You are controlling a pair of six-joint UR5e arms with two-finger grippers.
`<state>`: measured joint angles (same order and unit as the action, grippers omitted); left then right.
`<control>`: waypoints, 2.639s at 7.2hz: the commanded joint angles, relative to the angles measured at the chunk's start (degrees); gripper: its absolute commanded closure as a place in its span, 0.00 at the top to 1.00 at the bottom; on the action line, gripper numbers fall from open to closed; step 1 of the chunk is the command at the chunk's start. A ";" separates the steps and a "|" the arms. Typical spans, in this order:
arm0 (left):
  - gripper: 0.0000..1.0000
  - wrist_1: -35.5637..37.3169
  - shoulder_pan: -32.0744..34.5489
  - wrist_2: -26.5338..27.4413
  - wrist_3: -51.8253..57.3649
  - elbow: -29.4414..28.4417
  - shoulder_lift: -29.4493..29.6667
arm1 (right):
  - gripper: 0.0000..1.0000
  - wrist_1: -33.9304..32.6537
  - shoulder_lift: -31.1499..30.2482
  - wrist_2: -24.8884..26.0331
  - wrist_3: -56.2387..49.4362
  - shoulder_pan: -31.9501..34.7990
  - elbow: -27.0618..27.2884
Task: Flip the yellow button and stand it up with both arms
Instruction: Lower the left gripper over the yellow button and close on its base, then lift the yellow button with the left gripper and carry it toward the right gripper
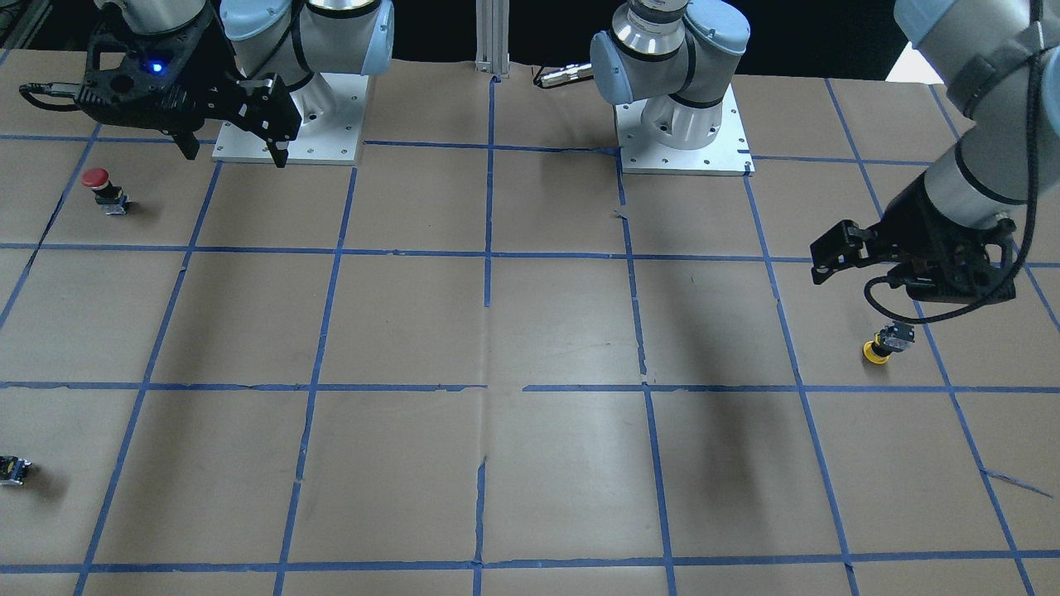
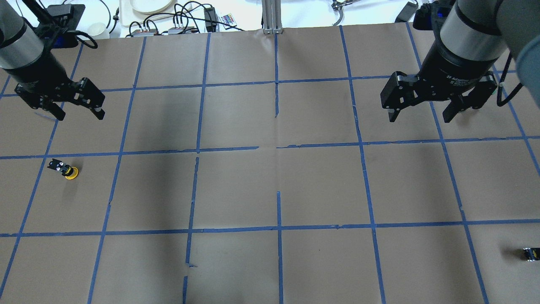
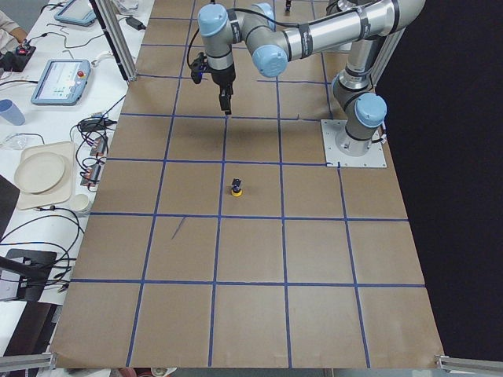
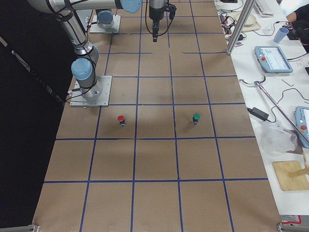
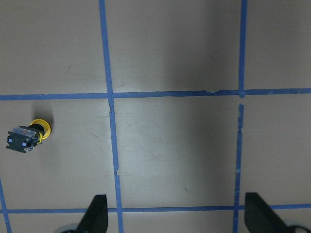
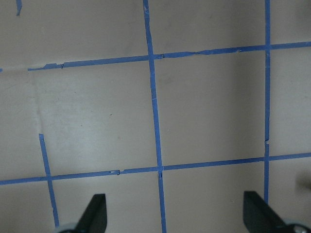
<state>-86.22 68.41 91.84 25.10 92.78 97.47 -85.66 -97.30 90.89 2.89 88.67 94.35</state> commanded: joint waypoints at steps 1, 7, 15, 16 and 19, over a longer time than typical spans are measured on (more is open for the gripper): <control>0.99 5.85 -8.25 -0.26 16.05 2.39 3.33 | 1.00 0.06 -0.08 -0.01 0.10 0.01 0.13; 0.99 31.46 -17.26 -0.43 36.67 13.74 12.99 | 1.00 -0.03 -0.17 0.25 0.10 0.01 0.40; 0.70 32.96 -17.26 -0.08 35.81 17.35 10.11 | 1.00 -0.12 -0.17 0.16 0.02 -0.08 0.40; 0.63 32.96 -17.26 -0.08 35.98 17.43 10.11 | 1.00 -0.20 -0.17 0.17 0.10 -0.08 0.40; 0.31 32.96 -17.26 -0.17 36.24 17.26 9.67 | 1.00 -0.03 -0.17 0.34 0.19 0.01 0.40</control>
<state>-53.26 51.15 91.74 61.17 110.14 107.37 -85.77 -97.47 91.17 3.04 88.61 94.75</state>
